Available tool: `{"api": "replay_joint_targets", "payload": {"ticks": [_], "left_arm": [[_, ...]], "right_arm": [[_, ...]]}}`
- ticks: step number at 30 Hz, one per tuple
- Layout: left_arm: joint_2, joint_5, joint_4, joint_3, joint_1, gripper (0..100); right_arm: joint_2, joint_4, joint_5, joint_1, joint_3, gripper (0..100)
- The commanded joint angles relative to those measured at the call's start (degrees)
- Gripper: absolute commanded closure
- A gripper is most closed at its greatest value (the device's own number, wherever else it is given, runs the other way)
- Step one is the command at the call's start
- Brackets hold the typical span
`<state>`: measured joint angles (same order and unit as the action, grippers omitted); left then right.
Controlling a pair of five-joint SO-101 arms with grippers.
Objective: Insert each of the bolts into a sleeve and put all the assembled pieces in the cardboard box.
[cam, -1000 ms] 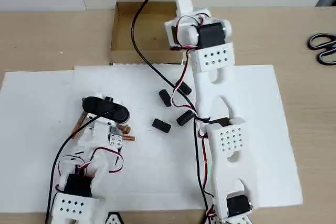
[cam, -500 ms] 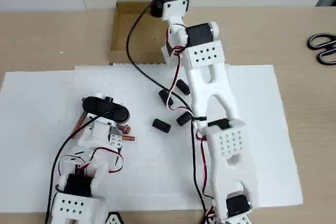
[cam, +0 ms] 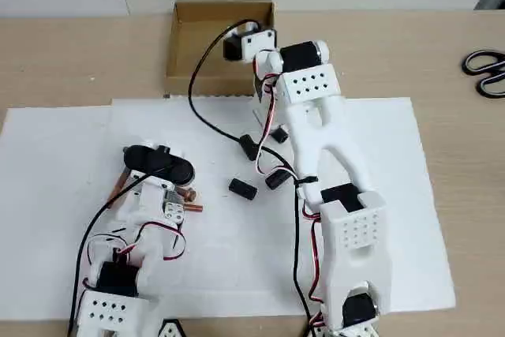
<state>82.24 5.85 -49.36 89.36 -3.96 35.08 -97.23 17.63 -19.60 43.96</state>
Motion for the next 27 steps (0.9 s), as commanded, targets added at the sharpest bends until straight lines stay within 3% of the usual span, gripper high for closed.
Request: {"api": "replay_joint_targets", "payload": {"ticks": [1,6,27], "left_arm": [[0.6,0.0,1.2,-0.3,0.3,99],[0.6,-1.4,1.3,-0.4,3.1,99],[0.6,-1.8,1.4,-0.4,3.3,99]], "right_arm": [[-3.3,0.6,5.6,0.7,-0.2,79.8],[-0.2,1.4,7.8,0.7,-0.2,80.0],[11.7,8.8,5.5,0.7,-0.1,80.1]]}}
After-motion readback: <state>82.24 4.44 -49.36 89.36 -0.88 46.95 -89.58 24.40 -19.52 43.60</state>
